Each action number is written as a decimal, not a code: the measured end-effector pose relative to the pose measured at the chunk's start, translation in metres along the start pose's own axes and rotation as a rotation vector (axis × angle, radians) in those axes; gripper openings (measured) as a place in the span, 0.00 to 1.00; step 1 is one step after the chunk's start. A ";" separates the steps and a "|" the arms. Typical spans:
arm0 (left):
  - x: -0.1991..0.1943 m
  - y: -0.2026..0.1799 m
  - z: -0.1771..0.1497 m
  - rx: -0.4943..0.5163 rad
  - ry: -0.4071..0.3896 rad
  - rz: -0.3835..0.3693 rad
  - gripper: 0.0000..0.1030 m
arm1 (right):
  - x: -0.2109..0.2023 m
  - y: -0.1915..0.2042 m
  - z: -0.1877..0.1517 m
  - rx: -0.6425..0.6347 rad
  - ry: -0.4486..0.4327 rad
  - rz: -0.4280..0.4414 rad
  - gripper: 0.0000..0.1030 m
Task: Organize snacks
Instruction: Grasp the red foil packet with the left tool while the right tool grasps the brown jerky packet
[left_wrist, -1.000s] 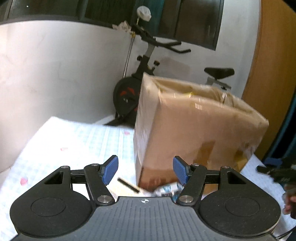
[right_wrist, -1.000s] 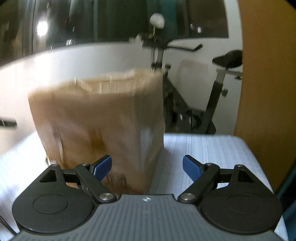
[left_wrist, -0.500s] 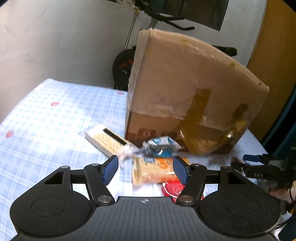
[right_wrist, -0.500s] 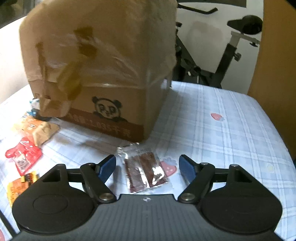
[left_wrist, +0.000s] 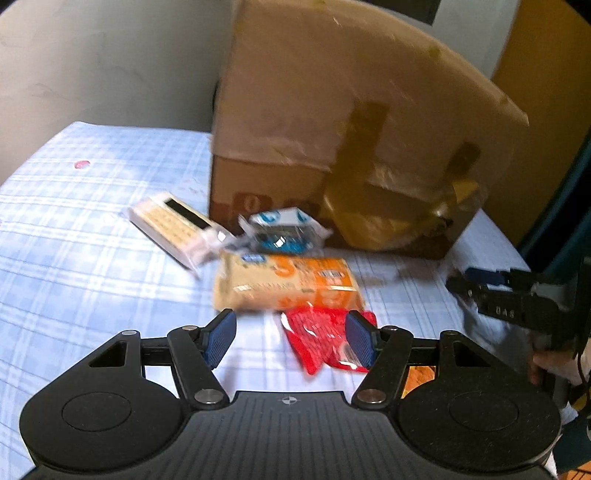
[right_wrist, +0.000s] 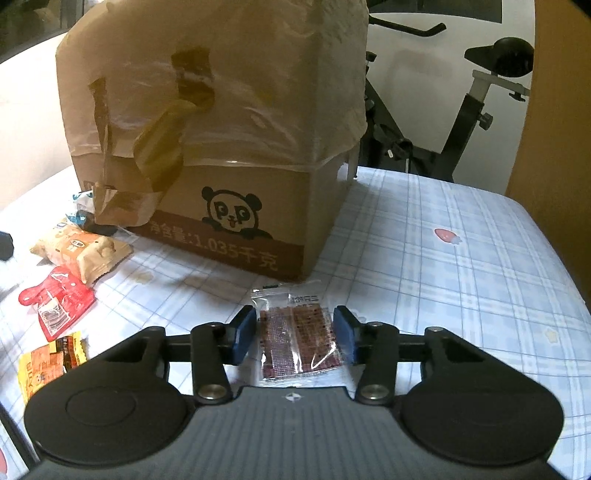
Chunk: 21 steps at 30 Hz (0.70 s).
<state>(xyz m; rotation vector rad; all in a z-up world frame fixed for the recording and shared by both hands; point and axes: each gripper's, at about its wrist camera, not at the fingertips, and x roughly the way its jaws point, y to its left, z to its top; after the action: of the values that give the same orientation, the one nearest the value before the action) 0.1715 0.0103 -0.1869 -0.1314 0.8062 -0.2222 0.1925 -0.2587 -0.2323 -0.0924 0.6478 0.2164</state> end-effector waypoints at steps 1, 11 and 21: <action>0.002 -0.002 -0.001 0.004 0.008 0.001 0.65 | -0.001 0.000 0.000 0.000 -0.002 0.003 0.47; 0.019 -0.012 -0.007 0.016 0.050 0.036 0.60 | -0.001 -0.002 -0.002 0.008 -0.014 0.025 0.46; 0.034 -0.028 -0.005 0.054 0.064 0.086 0.59 | -0.002 -0.006 -0.002 0.040 -0.022 0.047 0.46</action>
<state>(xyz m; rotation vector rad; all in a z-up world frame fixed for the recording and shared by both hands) 0.1863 -0.0258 -0.2081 -0.0390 0.8666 -0.1678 0.1918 -0.2654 -0.2327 -0.0361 0.6328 0.2490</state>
